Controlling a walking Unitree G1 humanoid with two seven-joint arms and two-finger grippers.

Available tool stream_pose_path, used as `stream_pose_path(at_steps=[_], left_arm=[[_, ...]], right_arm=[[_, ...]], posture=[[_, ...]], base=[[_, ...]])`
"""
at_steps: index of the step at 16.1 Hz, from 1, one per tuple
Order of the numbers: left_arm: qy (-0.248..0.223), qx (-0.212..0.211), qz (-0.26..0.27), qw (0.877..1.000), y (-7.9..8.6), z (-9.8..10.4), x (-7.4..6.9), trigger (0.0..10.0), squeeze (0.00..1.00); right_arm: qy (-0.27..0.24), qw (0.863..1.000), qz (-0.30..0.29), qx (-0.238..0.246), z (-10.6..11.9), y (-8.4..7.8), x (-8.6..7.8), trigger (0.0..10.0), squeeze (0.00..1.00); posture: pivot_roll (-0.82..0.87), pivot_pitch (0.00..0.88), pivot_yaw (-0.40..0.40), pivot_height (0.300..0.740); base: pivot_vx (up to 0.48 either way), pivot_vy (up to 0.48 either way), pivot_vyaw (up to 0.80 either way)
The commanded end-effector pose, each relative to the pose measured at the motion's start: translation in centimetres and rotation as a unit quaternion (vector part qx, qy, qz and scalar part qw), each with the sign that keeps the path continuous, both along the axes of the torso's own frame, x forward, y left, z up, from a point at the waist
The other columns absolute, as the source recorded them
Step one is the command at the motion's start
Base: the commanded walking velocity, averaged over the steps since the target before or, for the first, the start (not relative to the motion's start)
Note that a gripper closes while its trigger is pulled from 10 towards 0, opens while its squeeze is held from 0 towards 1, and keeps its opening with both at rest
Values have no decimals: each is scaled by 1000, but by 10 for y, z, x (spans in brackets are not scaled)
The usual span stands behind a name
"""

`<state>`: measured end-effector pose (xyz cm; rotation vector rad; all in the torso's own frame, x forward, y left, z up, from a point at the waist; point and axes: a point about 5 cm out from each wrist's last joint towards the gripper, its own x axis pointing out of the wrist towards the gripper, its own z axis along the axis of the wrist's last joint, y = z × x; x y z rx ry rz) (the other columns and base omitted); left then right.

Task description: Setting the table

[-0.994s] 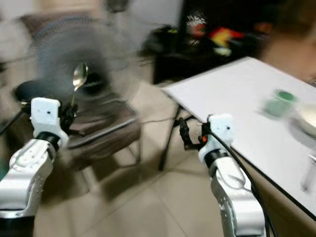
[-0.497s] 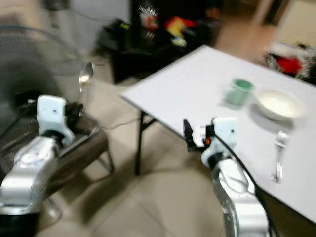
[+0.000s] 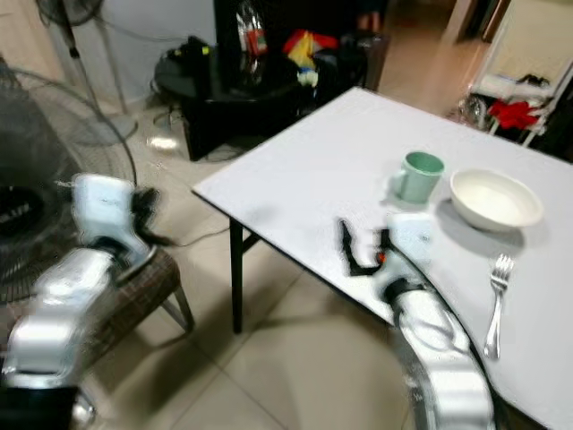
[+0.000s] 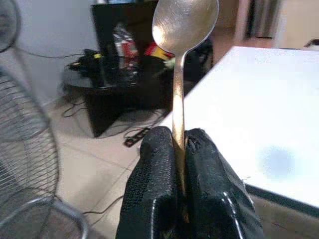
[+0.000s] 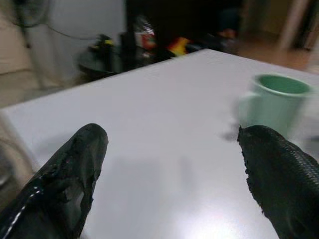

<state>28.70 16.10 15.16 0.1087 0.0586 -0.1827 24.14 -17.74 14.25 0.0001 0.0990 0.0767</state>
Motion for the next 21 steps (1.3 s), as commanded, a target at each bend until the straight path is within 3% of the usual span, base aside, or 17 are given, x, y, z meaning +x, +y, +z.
stream_pose_path(at_steps=[1, 3, 16, 21], left_arm=[[-10, 7, 17, 1000, 11, 6, 1, 10000, 0], [-9, 7, 15, 1000, 10, 6, 2, 10000, 0], [-8, 9, -2, 1000, 4, 6, 7, 10000, 0], [-8, 23, -13, 1000, 1, 5, 7, 10000, 0]], right_arm=[[-13, 1000, 8, 2, 6, 5, 1, 10000, 0], [-8, 1000, 3, 4, 5, 4, 1, 10000, 0], [-2, 1000, -13, 8, 6, 3, -5, 10000, 0], [-6, 1000, -7, 10, 6, 7, -9, 10000, 0]], posture=[[12, 0, -19, 740], [7, 0, -11, 740], [-12, 0, 9, 740], [-12, 0, 14, 740]], base=[[326, 0, 0], [324, 0, 0], [323, 0, -775], [0, 0, -94]])
